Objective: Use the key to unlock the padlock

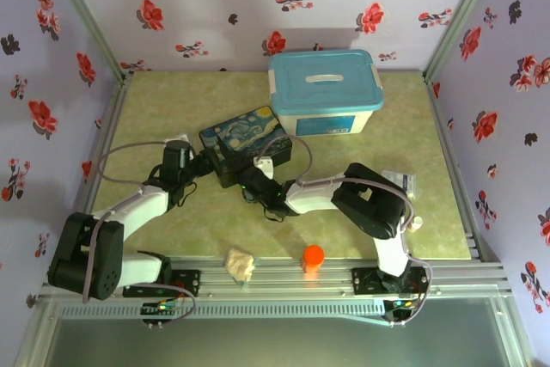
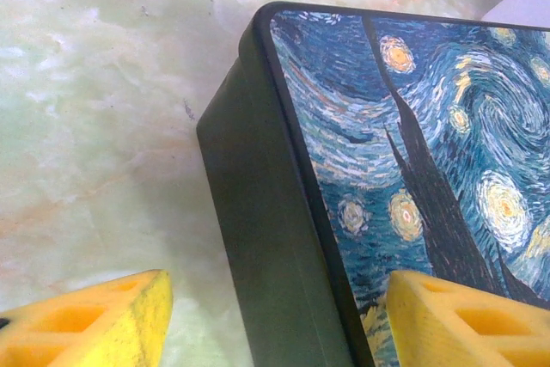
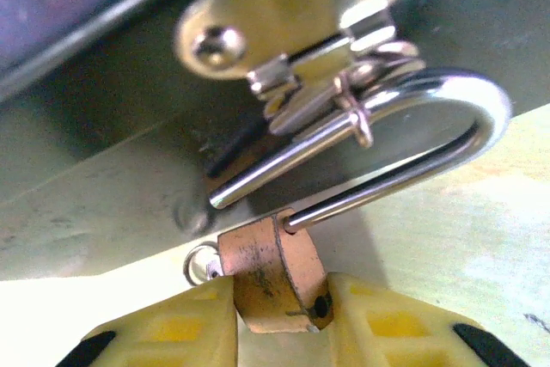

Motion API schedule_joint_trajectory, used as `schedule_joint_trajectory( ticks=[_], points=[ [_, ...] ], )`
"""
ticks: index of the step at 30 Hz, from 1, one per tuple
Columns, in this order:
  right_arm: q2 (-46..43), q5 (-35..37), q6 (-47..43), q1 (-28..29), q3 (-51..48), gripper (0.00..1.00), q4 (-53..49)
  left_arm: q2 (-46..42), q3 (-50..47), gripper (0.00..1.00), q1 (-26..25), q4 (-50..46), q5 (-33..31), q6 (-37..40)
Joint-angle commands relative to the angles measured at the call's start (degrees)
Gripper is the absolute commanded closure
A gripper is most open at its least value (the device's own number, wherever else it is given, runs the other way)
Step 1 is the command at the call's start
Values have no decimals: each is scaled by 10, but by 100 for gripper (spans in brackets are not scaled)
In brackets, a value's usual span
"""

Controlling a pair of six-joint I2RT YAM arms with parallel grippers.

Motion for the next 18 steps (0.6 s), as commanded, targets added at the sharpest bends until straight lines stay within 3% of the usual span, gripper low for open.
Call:
schedule_joint_trajectory(
  ticks=[1, 10, 13, 18],
  points=[
    [5, -38, 40, -5, -52, 75, 66, 11, 19, 33, 5, 2, 6, 15],
    [14, -58, 101, -14, -120, 93, 225, 27, 37, 33, 5, -1, 13, 21],
    [33, -72, 117, -20, -141, 97, 317, 43, 43, 31, 5, 2, 13, 29],
    [49, -75, 136, -22, -147, 100, 375, 72, 37, 30, 4, 22, 25, 37]
  ],
)
